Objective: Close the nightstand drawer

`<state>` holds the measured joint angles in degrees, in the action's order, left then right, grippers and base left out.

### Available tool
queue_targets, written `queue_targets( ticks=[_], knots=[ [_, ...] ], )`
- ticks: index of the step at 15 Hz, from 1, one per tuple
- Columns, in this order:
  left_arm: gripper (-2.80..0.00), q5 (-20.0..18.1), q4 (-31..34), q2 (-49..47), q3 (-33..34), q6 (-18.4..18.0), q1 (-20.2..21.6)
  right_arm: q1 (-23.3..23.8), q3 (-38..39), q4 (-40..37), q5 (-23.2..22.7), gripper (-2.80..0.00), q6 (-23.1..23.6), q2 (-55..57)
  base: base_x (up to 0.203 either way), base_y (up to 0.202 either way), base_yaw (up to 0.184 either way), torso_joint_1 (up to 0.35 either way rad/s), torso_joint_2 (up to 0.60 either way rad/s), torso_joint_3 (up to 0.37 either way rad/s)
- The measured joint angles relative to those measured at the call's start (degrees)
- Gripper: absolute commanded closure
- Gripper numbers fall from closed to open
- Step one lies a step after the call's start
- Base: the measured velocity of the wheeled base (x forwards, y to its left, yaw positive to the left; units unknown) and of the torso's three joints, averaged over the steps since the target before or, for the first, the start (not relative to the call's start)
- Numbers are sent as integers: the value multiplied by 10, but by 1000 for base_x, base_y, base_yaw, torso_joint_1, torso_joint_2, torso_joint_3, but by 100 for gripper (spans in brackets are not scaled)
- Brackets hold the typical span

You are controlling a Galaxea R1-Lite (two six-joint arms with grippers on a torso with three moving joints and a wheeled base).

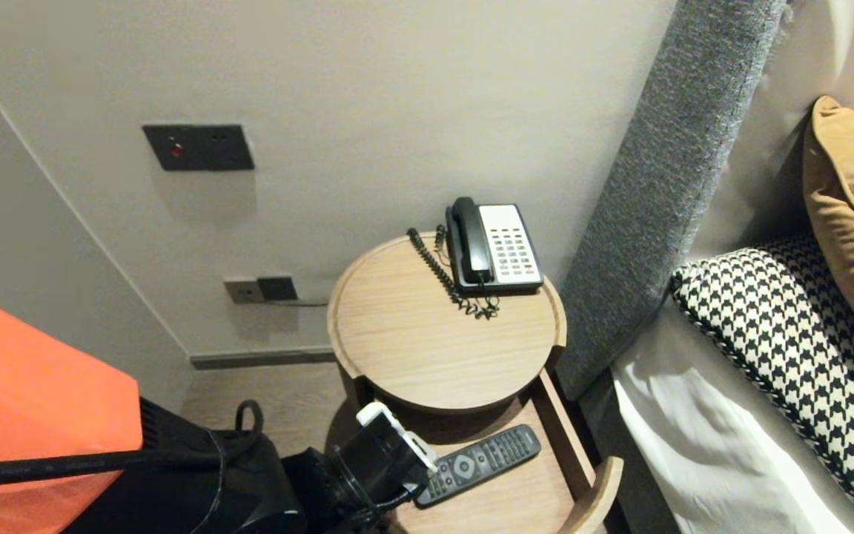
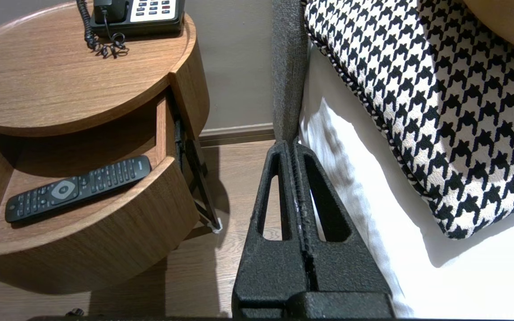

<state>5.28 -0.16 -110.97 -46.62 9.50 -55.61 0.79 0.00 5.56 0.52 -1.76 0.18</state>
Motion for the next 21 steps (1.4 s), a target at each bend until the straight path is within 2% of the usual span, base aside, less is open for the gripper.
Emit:
queue_targets(
  ticks=[9,13,18,21],
  knots=[
    [0,9,-10,-18,-60,-6,51,0,0,0,0,0,0,0,0,0,0,0,0,0],
    [0,9,-81,-30,-78,-12,75,0,0,0,0,0,0,0,0,0,0,0,0,0],
    [0,11,-134,-42,-85,-10,99,0,0,0,0,0,0,0,0,0,0,0,0,0],
    [0,11,-145,-44,-85,-5,103,0,0,0,0,0,0,0,0,0,0,0,0,0]
  ],
)
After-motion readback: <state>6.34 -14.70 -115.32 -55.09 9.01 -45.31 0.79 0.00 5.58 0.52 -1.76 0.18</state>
